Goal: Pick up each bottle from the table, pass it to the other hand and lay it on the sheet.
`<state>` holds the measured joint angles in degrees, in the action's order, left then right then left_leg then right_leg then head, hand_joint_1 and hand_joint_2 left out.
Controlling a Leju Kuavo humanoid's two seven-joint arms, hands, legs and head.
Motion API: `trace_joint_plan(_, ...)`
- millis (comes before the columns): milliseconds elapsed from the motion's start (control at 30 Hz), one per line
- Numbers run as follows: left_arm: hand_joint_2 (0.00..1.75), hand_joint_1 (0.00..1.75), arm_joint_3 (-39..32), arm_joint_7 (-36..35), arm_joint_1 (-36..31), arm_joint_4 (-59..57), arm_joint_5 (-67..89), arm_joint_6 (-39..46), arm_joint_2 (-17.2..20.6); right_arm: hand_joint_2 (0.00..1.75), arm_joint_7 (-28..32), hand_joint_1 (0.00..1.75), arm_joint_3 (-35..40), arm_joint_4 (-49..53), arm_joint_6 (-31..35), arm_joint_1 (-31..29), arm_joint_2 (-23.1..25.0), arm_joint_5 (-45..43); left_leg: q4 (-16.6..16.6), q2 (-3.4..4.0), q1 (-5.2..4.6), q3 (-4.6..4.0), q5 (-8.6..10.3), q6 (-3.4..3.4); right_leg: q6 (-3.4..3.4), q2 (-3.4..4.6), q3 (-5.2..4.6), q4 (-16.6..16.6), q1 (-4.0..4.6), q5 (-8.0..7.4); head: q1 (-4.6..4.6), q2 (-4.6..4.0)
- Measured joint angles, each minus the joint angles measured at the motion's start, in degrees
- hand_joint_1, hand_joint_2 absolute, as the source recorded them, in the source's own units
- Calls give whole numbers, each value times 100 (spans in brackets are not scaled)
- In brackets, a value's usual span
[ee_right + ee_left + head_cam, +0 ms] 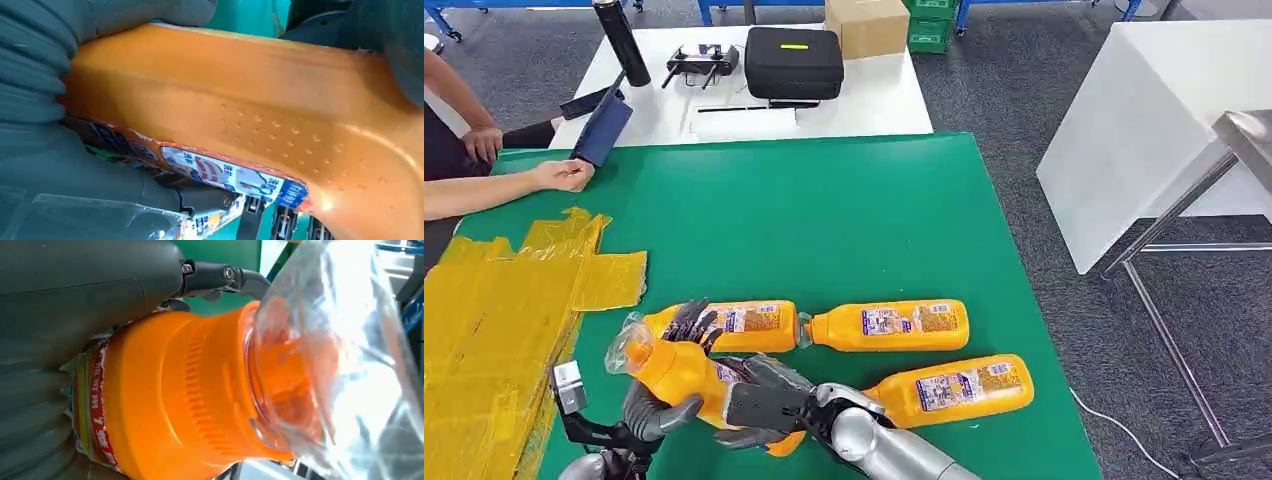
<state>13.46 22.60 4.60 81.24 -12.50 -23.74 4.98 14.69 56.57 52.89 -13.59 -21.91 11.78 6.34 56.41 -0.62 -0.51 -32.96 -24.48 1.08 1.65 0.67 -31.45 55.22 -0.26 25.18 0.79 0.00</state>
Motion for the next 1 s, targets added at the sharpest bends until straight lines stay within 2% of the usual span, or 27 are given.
trace_joint_plan(667,175,175,-7,308,-96,-218,-37,-249,37,175,120,175,124,-151,164,-3,7,-155,0,1,1,-1,0,0,0,0,-1,0,0,0,0,0)
trace_joint_plan(867,175,175,-123,212,28,221,-669,-643,247,175,221,175,-92,549,575,341,-101,-127,0,1,2,-5,0,0,0,0,-3,1,1,0,0,0)
trace_joint_plan(900,175,175,-164,155,57,334,-758,-719,282,175,188,159,-135,705,586,388,-116,-103,0,1,2,-6,0,0,0,0,-5,1,1,0,0,0)
trace_joint_plan(933,175,175,-190,127,69,419,-800,-736,304,175,171,0,-157,815,588,423,-127,-87,0,-1,2,-7,0,0,0,-1,-6,1,0,1,2,0)
trace_joint_plan(967,175,175,-199,111,78,477,-818,-758,319,175,162,0,-173,890,588,446,-133,-83,0,-2,2,-7,0,-1,-1,-1,-6,1,1,1,2,0)
trace_joint_plan(1000,175,175,-214,101,86,533,-826,-778,332,0,155,0,-184,956,588,467,-140,-81,0,-2,2,-8,0,-1,-1,-1,-6,1,1,1,0,0)
